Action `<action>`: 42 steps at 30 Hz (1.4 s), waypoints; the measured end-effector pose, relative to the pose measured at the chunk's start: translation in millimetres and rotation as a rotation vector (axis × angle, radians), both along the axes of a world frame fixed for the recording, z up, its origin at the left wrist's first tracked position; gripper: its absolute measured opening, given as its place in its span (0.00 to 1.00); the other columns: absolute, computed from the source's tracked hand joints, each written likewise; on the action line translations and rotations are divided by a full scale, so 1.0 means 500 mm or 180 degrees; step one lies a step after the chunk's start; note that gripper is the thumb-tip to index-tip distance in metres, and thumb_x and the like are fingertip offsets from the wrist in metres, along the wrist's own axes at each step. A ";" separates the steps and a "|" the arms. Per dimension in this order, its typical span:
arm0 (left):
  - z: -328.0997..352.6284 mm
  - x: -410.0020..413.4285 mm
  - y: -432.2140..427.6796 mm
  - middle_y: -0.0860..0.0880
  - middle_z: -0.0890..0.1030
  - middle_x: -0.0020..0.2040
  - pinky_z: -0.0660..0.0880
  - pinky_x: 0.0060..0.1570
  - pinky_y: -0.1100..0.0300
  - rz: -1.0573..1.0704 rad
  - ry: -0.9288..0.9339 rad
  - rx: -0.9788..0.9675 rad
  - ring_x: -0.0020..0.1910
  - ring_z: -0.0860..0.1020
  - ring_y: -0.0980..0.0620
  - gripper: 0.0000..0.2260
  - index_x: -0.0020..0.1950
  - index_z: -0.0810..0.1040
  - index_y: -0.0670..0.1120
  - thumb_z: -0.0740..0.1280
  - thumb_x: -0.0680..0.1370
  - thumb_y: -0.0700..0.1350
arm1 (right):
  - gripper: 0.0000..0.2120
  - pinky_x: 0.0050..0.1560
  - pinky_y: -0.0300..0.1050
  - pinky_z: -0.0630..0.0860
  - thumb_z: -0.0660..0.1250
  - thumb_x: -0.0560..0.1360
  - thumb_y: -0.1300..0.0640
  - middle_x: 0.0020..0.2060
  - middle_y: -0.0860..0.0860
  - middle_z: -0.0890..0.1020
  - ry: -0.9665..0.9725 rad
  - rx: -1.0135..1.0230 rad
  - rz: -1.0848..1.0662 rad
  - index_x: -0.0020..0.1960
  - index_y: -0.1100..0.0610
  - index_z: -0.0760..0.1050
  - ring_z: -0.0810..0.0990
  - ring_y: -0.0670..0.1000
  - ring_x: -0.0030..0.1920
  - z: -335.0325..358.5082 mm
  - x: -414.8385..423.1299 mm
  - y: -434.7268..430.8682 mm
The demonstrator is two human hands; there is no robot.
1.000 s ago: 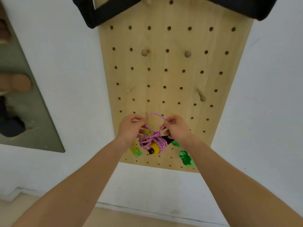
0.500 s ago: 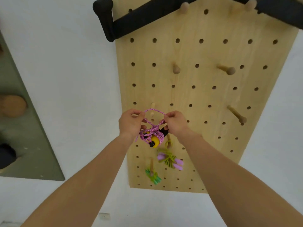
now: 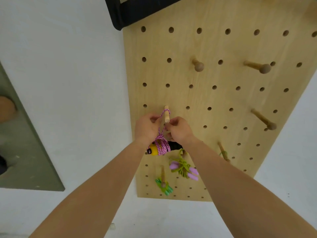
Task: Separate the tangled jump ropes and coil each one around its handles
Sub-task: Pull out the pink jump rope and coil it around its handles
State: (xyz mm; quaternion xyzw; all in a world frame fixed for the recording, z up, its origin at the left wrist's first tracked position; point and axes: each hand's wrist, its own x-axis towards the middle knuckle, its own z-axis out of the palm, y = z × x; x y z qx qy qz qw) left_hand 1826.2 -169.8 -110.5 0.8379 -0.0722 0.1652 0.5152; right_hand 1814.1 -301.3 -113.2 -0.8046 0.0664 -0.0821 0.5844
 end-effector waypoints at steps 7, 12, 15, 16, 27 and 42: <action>-0.007 -0.068 0.034 0.52 0.82 0.55 0.75 0.55 0.57 0.0257 0.0043 0.0537 0.53 0.80 0.51 0.13 0.62 0.79 0.47 0.64 0.80 0.49 | 0.03 0.49 0.53 0.80 0.64 0.75 0.56 0.49 0.53 0.83 0.0019 -0.0355 -0.0025 0.46 0.48 0.72 0.82 0.57 0.50 0.014 -0.059 -0.051; -0.006 -0.153 0.014 0.51 0.82 0.55 0.76 0.54 0.54 0.0451 0.0078 0.0923 0.53 0.80 0.50 0.11 0.60 0.79 0.48 0.65 0.80 0.49 | 0.02 0.39 0.48 0.77 0.62 0.76 0.56 0.48 0.53 0.83 0.0044 -0.0526 0.0102 0.47 0.49 0.72 0.81 0.54 0.42 0.024 -0.137 -0.132; -0.004 -0.222 -0.032 0.52 0.82 0.50 0.78 0.50 0.52 0.0442 0.0168 0.1068 0.49 0.80 0.49 0.07 0.54 0.80 0.49 0.64 0.79 0.46 | 0.03 0.45 0.52 0.79 0.62 0.76 0.55 0.48 0.51 0.82 0.0028 -0.0785 0.0206 0.47 0.49 0.73 0.83 0.56 0.48 0.027 -0.198 -0.193; -0.004 -0.246 -0.049 0.52 0.82 0.48 0.78 0.48 0.52 0.0436 0.0203 0.1104 0.46 0.80 0.50 0.07 0.52 0.80 0.50 0.64 0.79 0.46 | 0.03 0.45 0.51 0.79 0.62 0.76 0.55 0.47 0.51 0.81 0.0011 -0.0861 0.0244 0.47 0.49 0.73 0.83 0.56 0.48 0.026 -0.220 -0.214; -0.055 -0.448 -0.218 0.43 0.84 0.45 0.79 0.47 0.47 0.0253 0.0472 0.1760 0.43 0.81 0.45 0.11 0.45 0.80 0.43 0.61 0.79 0.45 | 0.09 0.47 0.45 0.73 0.61 0.79 0.55 0.52 0.53 0.81 0.0161 -0.1838 0.0749 0.57 0.56 0.76 0.79 0.54 0.51 -0.013 -0.433 -0.395; -0.496 -0.470 -0.236 0.51 0.82 0.49 0.78 0.52 0.51 -0.0371 0.1028 0.1998 0.49 0.79 0.49 0.09 0.51 0.80 0.49 0.61 0.80 0.47 | 0.21 0.56 0.48 0.73 0.62 0.80 0.55 0.63 0.56 0.76 0.0929 -0.1810 0.0466 0.71 0.58 0.66 0.76 0.57 0.60 -0.482 -0.486 -0.371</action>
